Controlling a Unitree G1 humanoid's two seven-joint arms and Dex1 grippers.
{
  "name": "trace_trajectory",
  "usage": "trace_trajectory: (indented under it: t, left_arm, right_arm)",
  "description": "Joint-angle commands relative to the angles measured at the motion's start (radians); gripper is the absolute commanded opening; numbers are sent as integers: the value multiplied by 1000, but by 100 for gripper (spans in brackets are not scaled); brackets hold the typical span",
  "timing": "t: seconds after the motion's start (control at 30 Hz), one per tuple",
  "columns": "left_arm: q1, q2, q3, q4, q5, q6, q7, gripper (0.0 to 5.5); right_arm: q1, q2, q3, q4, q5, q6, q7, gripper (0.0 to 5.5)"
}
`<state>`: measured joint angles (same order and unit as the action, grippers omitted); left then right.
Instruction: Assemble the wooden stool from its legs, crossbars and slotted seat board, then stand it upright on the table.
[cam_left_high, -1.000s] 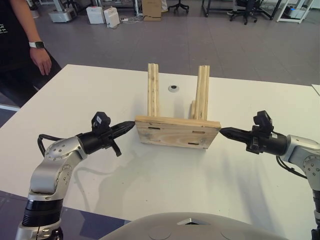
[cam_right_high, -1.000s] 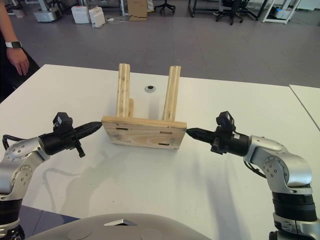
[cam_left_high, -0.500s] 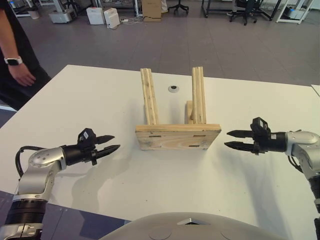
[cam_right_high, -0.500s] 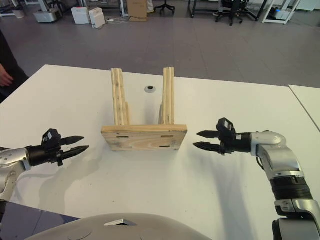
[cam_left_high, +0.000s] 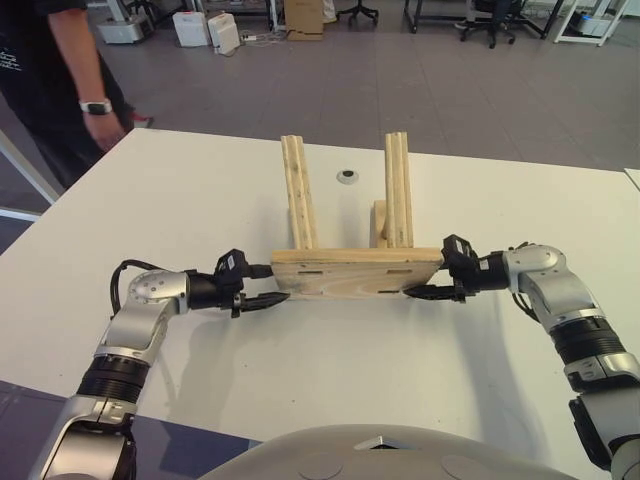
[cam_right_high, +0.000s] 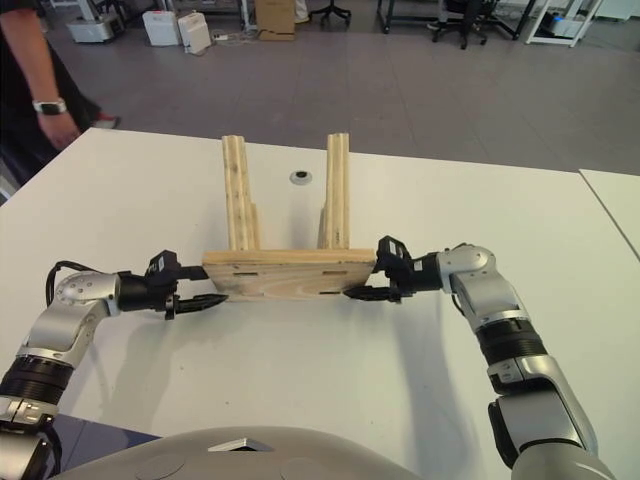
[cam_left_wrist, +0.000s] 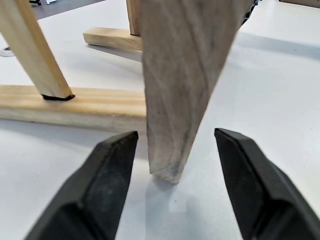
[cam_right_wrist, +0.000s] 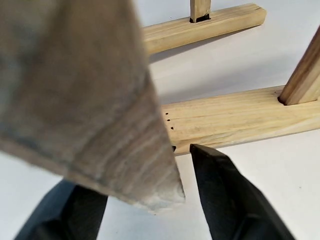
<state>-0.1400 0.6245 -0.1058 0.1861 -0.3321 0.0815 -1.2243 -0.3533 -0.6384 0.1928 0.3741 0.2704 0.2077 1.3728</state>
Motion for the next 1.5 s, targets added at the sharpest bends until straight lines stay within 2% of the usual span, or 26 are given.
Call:
trace_trajectory:
  t: [0.03,0.1,0.2,0.27,0.4,0.47,0.57,0.6,0.7,0.8,0.9,1.0,1.07,1.27,1.4,1.5]
  left_arm:
    - [-41,-13,-12,42,23,-32,-21,197]
    - [-48,-18,-12,58,22,-40,-32,160]
    - [-59,-12,2,-7,-35,49,-50,158]
    - [-72,36,29,-143,-136,229,-67,158]
    - [-199,135,149,-352,-471,731,-13,156]
    - [-230,145,183,-381,-544,847,16,156]
    - [-422,128,270,-366,-840,1158,127,156]
    - [-500,85,319,-273,-975,1205,241,156]
    - [-639,-91,473,-23,-1191,1107,664,156]
    - [-665,-177,526,13,-1111,1038,974,153]
    - [-674,-251,558,69,-1070,1010,1326,152]
    - [-674,-327,574,80,-1075,983,1565,152]
    - [-676,-338,564,64,-1037,976,1617,140]
    - [-772,-397,595,179,-991,884,1771,1]
    - [-764,-390,604,168,-988,876,1791,0]
    - [-745,-390,614,146,-980,859,1802,0]
  right_arm:
    - [-26,11,17,1,-18,-25,28,187]
    - [-20,7,15,-10,-6,-16,52,172]
    - [-7,-9,-12,-100,63,75,86,172]
    - [-4,-37,-58,-211,144,196,91,169]
    - [-79,-118,-131,-487,355,591,49,154]
    - [-96,-133,-145,-546,400,680,28,151]
    - [-347,-38,-324,-527,801,1017,-90,151]
    - [-439,24,-394,-425,885,1090,-180,151]
    - [-582,163,-542,-132,928,1150,-452,139]
    - [-671,241,-679,158,800,1112,-858,135]
    - [-665,302,-740,227,727,1082,-1175,135]
    - [-665,329,-756,236,689,1032,-1342,136]
    - [-672,335,-754,244,655,985,-1409,136]
    - [-711,334,-777,481,633,867,-1649,136]
    - [-678,364,-878,521,739,901,-1776,136]
    - [-598,415,-996,429,823,814,-1963,136]
